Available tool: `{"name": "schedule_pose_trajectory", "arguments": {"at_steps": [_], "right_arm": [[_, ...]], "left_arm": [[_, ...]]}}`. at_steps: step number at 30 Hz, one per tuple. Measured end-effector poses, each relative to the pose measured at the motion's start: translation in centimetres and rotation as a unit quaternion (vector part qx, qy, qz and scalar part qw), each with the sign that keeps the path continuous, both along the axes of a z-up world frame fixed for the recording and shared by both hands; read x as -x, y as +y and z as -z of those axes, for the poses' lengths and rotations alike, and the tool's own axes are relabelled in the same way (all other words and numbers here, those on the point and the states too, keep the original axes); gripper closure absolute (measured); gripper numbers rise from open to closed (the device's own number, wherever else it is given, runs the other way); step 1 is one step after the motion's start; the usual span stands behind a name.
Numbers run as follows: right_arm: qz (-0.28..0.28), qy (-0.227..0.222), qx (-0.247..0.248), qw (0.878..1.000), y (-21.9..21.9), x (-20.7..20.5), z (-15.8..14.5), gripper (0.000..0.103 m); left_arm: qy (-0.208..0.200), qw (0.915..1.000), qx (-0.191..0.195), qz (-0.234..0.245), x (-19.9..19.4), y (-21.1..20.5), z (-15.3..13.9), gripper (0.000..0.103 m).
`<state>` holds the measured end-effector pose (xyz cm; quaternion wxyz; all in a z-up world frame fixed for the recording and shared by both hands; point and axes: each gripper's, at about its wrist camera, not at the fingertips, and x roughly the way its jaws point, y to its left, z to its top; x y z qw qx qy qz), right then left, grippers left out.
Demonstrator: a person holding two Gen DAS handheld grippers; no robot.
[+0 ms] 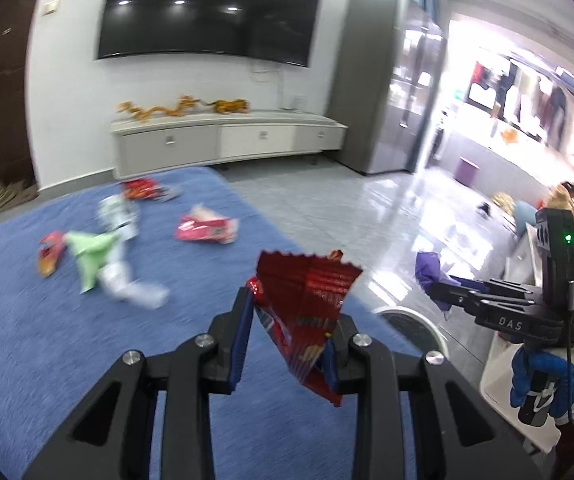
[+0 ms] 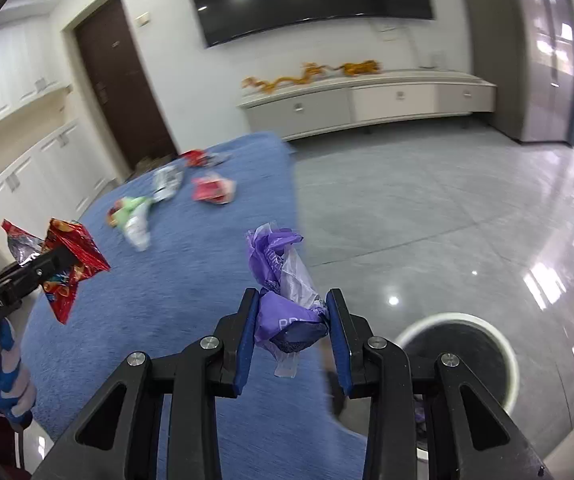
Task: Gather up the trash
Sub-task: 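Carry both bags over the bin and open both tools to drop them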
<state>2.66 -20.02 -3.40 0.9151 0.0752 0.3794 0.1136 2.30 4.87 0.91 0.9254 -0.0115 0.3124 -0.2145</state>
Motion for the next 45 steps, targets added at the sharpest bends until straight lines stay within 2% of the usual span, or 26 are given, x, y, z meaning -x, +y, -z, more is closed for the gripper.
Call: {"name": "schedule_pose_trajectory", "arguments": {"at_steps": [5,13,22,24,27,29,35,43,45], "right_arm": [[0.060,0.012,-0.004,0.998,-5.1,1.3,0.9,0.069],[0.151,0.067,-0.032,0.986,-12.9,2.1,5.8,0.069],[0.199,0.113,-0.061,0.972,-17.9,0.0,11.5,0.068],[0.203,0.123,-0.064,0.969,-18.4,-0.4,12.6,0.068],[0.212,0.134,-0.063,0.966,-19.1,-0.7,13.9,0.060],[0.218,0.137,-0.061,0.964,-19.4,-0.7,14.4,0.055],[0.229,0.136,-0.060,0.962,-20.1,0.0,14.9,0.052],[0.236,0.128,-0.065,0.961,-20.6,1.1,13.9,0.050],[0.237,0.123,-0.064,0.961,-20.5,1.2,13.2,0.050]], "left_arm": [[0.011,0.9980,-0.018,0.060,-1.9,-7.0,0.0,0.074],[0.076,0.9844,-0.050,0.151,-5.8,-19.5,3.4,0.072],[0.125,0.9684,-0.096,0.193,-9.5,-27.7,7.9,0.071],[0.133,0.9658,-0.102,0.198,-10.1,-28.8,8.6,0.059],[0.152,0.9625,-0.096,0.203,-10.8,-30.0,9.6,0.048],[0.164,0.9603,-0.091,0.206,-11.1,-30.6,10.1,0.046],[0.169,0.9604,-0.090,0.202,-11.2,-30.5,10.5,0.045],[0.139,0.9667,-0.101,0.190,-9.7,-29.6,9.1,0.045],[0.123,0.9708,-0.103,0.178,-9.1,-29.3,8.4,0.037]]}}
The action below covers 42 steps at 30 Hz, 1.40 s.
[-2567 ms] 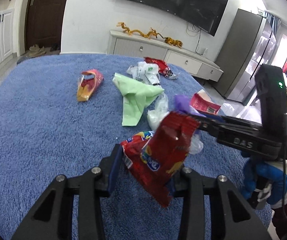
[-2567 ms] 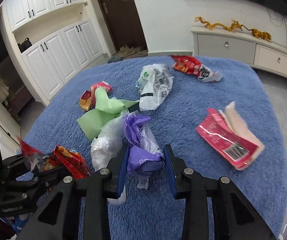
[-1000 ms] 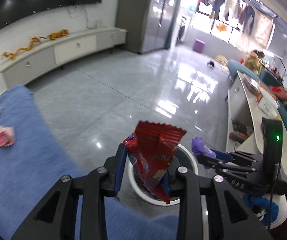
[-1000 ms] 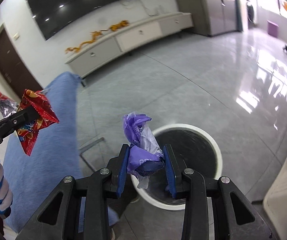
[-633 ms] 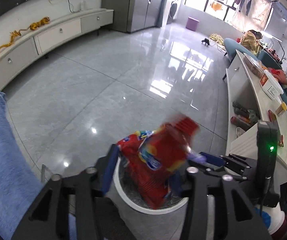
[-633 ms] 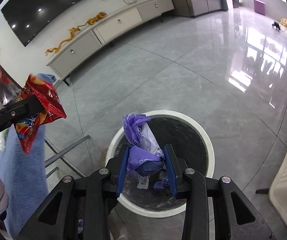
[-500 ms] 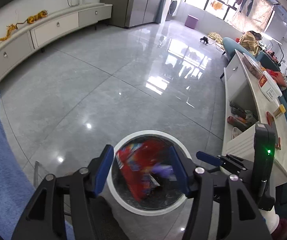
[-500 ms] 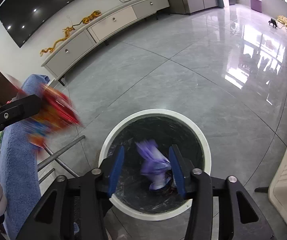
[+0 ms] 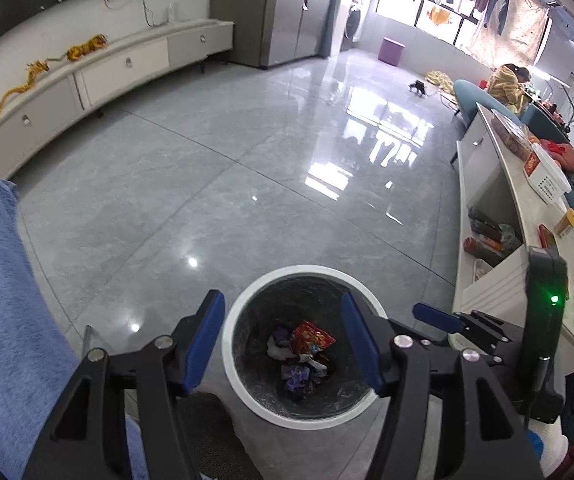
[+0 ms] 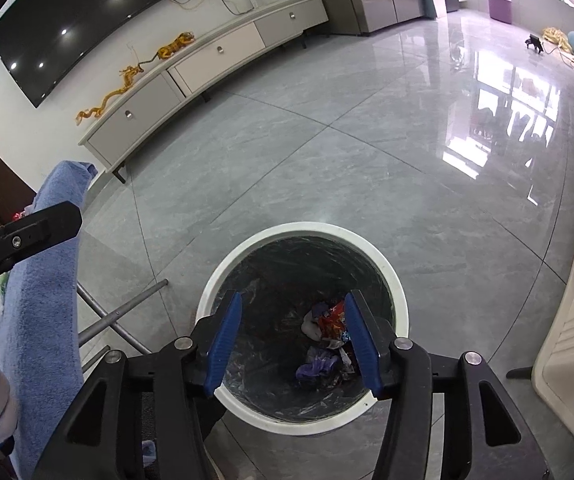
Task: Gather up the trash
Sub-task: 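Carry both bags over the bin and open both tools to drop them, then move both open tools back over the table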
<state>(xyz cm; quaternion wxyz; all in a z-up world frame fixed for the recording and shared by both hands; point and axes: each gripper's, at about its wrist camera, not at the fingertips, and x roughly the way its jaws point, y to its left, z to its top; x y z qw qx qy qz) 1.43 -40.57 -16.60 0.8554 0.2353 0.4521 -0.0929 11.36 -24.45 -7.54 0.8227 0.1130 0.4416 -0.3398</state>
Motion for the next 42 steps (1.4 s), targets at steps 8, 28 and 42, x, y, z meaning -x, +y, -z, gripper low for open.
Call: {"name": "schedule_pose_trajectory", "arguments": {"at_steps": [8,28,42], "right_arm": [[0.002,-0.027,0.023,0.999,1.4,0.8,-3.6,0.043],[-0.021,-0.082,0.124,0.989,6.7,2.8,-12.1,0.005],[-0.033,-0.131,0.172,0.976,11.1,3.4,-17.0,0.000]], "left_arm": [[-0.082,0.9950,0.001,-0.057,2.6,3.4,-2.7,0.029],[-0.223,0.9552,0.023,-0.194,7.7,13.9,-8.3,0.029],[-0.226,0.9409,0.050,-0.248,8.6,20.0,-9.7,0.029]]}}
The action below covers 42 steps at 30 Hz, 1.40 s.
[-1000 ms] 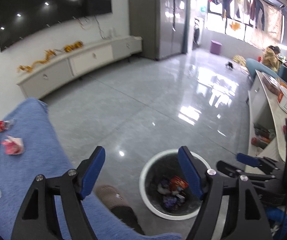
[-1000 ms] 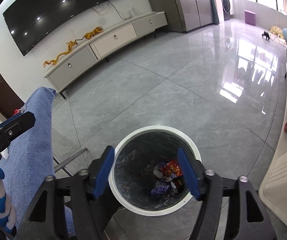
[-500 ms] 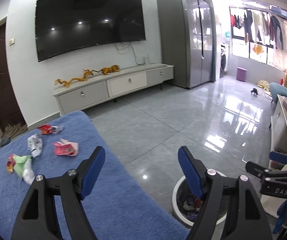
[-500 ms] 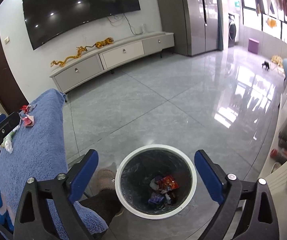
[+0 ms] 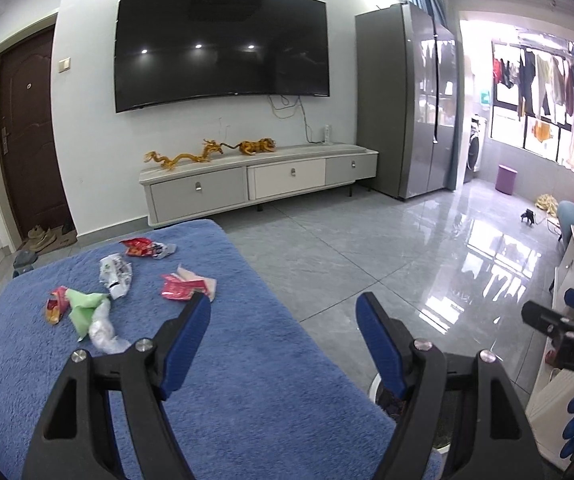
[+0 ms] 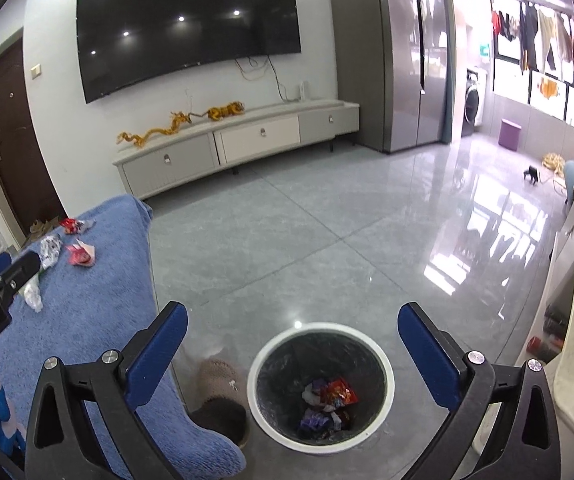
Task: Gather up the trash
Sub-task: 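Move both open tools back over the table, then grasp the clear plastic bag with the left tool while the right tool grasps the pink wrapper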
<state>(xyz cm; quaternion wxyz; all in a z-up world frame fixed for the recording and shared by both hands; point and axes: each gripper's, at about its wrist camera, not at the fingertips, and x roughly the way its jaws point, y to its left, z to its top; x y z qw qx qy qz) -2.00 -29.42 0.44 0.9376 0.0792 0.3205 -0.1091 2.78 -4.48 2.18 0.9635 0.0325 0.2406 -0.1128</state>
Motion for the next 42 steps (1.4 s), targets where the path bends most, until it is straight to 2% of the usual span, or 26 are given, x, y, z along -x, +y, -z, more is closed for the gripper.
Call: {"name": "schedule_pose_trajectory", "arguments": {"at_steps": [7,13,22,29,34,39,42], "right_arm": [[-0.016,-0.017,0.010,1.000,2.4,-0.5,-1.7,0.000],[-0.048,-0.017,0.012,0.999,5.4,-2.1,-1.7,0.000],[-0.132,0.027,0.006,0.991,10.8,-6.2,0.5,0.000],[-0.221,0.059,-0.003,0.974,15.4,-11.2,2.6,0.001],[-0.282,0.065,-0.020,0.957,18.9,-15.8,3.6,0.008],[-0.336,0.065,-0.012,0.940,22.5,-20.1,4.5,0.008],[-0.365,0.066,-0.006,0.929,24.6,-22.5,5.2,0.008]], "left_arm": [[0.008,0.9997,0.002,-0.023,-0.5,3.6,0.2,0.029],[0.019,0.9985,0.002,-0.052,-1.4,7.0,1.2,0.029],[0.077,0.9901,0.026,-0.115,-5.0,14.4,5.2,0.029],[0.121,0.9801,0.072,-0.140,-8.1,19.2,7.6,0.029],[0.149,0.9735,0.105,-0.138,-10.0,20.7,9.0,0.029],[0.169,0.9690,0.121,-0.134,-11.5,21.2,10.0,0.030],[0.180,0.9668,0.125,-0.131,-12.4,21.2,10.5,0.038]]}}
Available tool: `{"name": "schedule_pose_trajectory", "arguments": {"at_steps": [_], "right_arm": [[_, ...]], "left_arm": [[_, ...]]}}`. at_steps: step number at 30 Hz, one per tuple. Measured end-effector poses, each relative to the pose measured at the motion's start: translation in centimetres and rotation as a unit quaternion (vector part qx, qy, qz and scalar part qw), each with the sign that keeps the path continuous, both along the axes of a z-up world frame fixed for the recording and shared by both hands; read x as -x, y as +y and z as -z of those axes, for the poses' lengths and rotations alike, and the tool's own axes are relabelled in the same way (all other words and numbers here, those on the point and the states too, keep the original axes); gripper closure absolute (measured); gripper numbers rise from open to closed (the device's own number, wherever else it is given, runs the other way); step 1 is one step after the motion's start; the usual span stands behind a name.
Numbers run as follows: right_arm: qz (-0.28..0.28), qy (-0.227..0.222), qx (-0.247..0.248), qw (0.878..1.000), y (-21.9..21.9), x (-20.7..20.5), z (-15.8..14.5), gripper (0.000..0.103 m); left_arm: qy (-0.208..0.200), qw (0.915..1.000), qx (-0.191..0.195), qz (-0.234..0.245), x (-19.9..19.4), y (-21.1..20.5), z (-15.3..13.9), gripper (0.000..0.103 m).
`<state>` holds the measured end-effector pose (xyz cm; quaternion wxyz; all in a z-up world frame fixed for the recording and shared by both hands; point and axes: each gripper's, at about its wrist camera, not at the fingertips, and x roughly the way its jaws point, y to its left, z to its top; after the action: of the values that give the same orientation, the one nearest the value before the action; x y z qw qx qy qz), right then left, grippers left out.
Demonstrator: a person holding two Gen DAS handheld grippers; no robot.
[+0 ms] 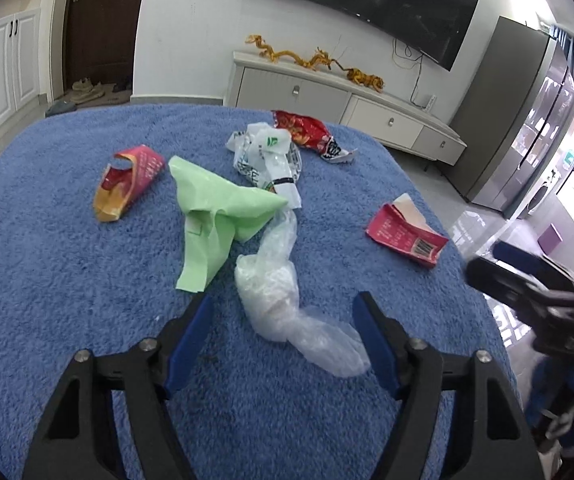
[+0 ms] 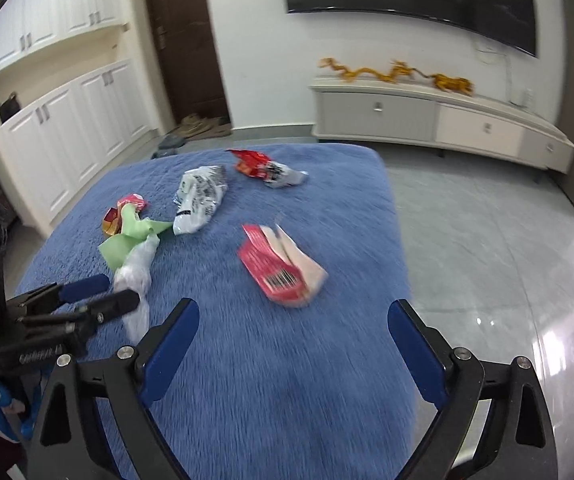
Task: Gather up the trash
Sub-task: 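Grasp the clear plastic bag with the left tool while the right tool grasps the pink wrapper, then carry both items over the bin and open both tools to drop them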
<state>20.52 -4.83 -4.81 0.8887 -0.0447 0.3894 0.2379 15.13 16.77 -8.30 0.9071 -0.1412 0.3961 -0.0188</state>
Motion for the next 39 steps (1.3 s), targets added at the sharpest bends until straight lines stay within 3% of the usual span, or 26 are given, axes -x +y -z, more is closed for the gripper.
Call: {"name": "schedule_pose_trajectory", "arguments": {"at_steps": [3,7,9,11,12,14,17,25,32,39], "right_arm": [[-0.027,0.002,0.009,1.000,1.9,-2.4,1.0,0.009],[-0.052,0.016,0.013,0.998,3.4,-4.3,2.4,0.013],[-0.062,0.024,0.024,0.997,4.2,-4.8,3.4,0.018],[-0.069,0.035,0.042,0.996,4.7,-5.1,4.4,0.035],[-0.066,0.034,0.049,0.996,4.7,-5.0,4.6,0.038],[-0.062,0.027,0.048,0.997,4.5,-4.7,4.3,0.060],[-0.056,0.026,0.036,0.997,3.8,-4.1,3.7,0.070],[-0.053,0.020,0.006,0.998,1.7,1.9,1.5,0.071],[-0.036,0.012,-0.022,0.999,0.2,8.2,-0.5,0.071],[0.027,-0.002,-0.028,0.999,-4.6,13.3,-2.0,0.071]], "left_arm": [[0.012,0.9999,0.002,0.002,-0.6,-0.1,0.6,0.047],[0.011,0.9998,-0.015,-0.003,-0.5,-0.6,0.7,0.052],[0.011,0.9997,-0.022,-0.002,-0.4,-0.9,0.8,0.061],[0.010,0.9997,-0.023,-0.004,-0.5,-0.9,0.9,0.067],[0.010,0.9997,-0.021,-0.004,-0.5,-0.9,0.9,0.072],[0.009,0.9997,-0.021,-0.003,-0.5,-0.8,0.9,0.076],[0.001,0.9996,-0.028,-0.002,0.3,-1.1,0.6,0.077],[-0.016,0.9975,-0.068,0.009,5.0,-2.7,-0.6,0.078],[-0.034,0.9972,-0.066,0.007,8.7,-2.1,-2.8,0.078],[-0.066,0.9908,-0.089,0.078,10.6,-7.8,-5.4,0.078]]}}
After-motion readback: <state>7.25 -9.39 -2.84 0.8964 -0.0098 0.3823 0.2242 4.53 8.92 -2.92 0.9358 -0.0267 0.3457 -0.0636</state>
